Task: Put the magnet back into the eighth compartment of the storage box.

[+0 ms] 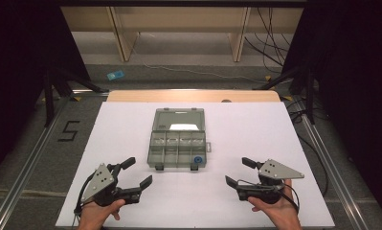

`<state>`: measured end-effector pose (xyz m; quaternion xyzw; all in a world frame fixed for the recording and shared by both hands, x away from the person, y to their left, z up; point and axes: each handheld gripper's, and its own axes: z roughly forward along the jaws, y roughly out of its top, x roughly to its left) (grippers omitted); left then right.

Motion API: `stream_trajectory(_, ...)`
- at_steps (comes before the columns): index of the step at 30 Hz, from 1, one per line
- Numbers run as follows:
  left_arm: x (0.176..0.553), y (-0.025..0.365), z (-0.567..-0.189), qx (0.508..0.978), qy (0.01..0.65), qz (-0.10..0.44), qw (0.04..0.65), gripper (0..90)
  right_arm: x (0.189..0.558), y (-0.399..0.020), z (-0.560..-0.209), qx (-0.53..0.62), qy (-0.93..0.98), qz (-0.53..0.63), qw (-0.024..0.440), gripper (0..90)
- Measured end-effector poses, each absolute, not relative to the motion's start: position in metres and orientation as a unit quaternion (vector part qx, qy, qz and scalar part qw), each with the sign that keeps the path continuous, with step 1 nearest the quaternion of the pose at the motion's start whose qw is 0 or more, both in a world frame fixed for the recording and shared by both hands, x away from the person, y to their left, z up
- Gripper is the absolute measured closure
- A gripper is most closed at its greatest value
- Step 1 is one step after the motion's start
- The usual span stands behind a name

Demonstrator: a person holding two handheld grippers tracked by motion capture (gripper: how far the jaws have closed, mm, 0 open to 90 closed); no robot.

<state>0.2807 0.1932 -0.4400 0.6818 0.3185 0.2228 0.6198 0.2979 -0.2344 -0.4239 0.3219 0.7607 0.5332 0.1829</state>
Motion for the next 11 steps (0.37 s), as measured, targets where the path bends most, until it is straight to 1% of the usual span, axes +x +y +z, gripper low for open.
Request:
stream_trajectory(7,0.2807,0.1932,-0.4399,0.681,0.319,0.223,0.620,16.4,0.2983,-0.2350,-0.4240,0.323,0.760,0.535,0.179,16.3)
stream_trajectory(11,0.2808,0.1933,-0.4399,0.681,0.319,0.223,0.620,16.4,0.2984,-0.2353,-0.4241,0.324,0.760,0.532,0.186,16.3)
